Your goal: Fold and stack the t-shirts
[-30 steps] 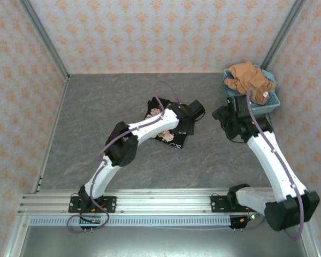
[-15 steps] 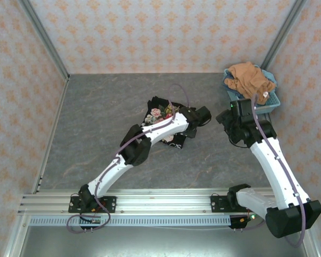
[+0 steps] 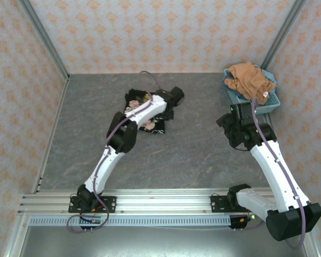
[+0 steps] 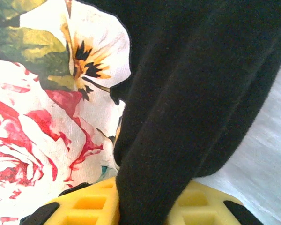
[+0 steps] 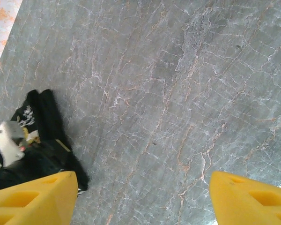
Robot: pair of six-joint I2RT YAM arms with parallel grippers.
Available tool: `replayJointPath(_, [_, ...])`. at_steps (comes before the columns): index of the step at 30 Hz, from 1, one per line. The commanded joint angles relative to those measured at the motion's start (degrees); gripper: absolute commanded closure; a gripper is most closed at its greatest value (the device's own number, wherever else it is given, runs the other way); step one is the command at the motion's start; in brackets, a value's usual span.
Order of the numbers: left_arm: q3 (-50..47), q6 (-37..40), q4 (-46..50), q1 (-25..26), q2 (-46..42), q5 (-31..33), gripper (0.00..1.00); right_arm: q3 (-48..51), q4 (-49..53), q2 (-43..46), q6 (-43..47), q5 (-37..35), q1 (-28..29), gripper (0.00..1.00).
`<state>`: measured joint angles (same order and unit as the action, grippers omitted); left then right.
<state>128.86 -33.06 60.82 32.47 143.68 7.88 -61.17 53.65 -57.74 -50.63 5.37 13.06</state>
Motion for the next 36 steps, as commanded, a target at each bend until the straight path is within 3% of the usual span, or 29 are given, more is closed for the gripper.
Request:
replayJointPath(1, [-3.11,5.43,2.14,-5.81,-1.19,0.67,0.76,0.92,1.56,0.78,-1.04,-0.45,-0.29,0.26])
replayJointPath(10, [0.78,13.80,3.34,-22.61,0.62,1.55,0.80,1.93,0.36,-1.35,-1.49,0.81,-0.29,0.27])
replayJointPath(19, [9.38,16.81,1.23,-32.29,5.83,-0.78,0.78,0.88,1.54,-3.97,0.08,2.54,-0.24,0.27])
replayJointPath(21, [9.48,17.14,1.43,-32.56,5.25,-0.74,0.72,0.71,1.68,-4.58,0.42,2.76,-0.25,0.27])
replayJointPath(23, [9.23,16.24,2.46,-32.47,3.46,0.39,0.55,0.46,1.48,-5.38,0.92,3.19,-0.25,0.27])
replayJointPath(25, [9.01,13.03,4.74,-32.21,0.36,2.63,0.40,0.06,1.03,-6.43,1.28,3.93,-0.34,0.27])
replayJointPath(29, [-1.95,2.93,3.02,-32.92,-12.12,1.57,0.26,-0.61,-0.22,-7.82,1.92,5.09,-0.23,0.27])
replayJointPath(33, [-24.45,-15.04,-7.91,-38.30,-25.76,-9.07,0.25,-0.58,-2.58,-8.51,2.10,6.61,-0.24,0.27])
replayJointPath(36, [-35.85,-22.58,-17.43,-43.73,-28.50,-18.24,0.26,-0.79,-3.97,-9.14,2.20,8.25,-0.23,0.27])
